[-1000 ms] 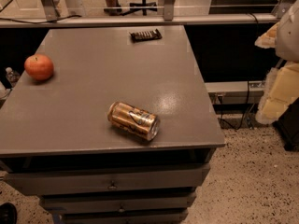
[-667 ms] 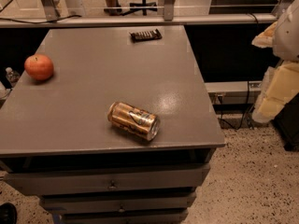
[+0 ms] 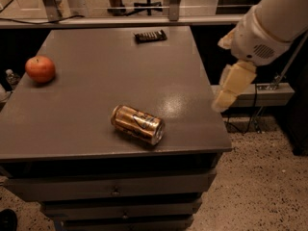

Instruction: Move rxbar chocolate near orange can

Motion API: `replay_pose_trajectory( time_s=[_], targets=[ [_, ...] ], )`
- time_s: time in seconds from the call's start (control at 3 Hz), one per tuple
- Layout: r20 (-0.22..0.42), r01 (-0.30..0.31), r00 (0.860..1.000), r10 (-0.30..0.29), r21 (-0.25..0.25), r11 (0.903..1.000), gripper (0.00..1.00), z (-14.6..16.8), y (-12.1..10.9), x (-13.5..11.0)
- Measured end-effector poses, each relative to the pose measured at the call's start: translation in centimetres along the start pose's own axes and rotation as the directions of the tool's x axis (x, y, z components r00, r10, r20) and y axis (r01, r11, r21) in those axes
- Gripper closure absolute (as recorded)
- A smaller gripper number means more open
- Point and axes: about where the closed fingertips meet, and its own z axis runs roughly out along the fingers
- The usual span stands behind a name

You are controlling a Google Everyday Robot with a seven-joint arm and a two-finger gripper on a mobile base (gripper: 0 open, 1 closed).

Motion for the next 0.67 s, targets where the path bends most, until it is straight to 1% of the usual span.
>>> replay_pose_trajectory(
  time_s=[0.33, 0.67],
  targets=[
    [0.073, -0.025, 0.997, 0.026, -0.004, 0.9997, 0.0, 3.3, -2.5, -2.7],
    [0.152, -0.067, 0.986, 0.067, -0.004, 0.9977, 0.0, 6.3, -5.1, -5.5]
  ],
)
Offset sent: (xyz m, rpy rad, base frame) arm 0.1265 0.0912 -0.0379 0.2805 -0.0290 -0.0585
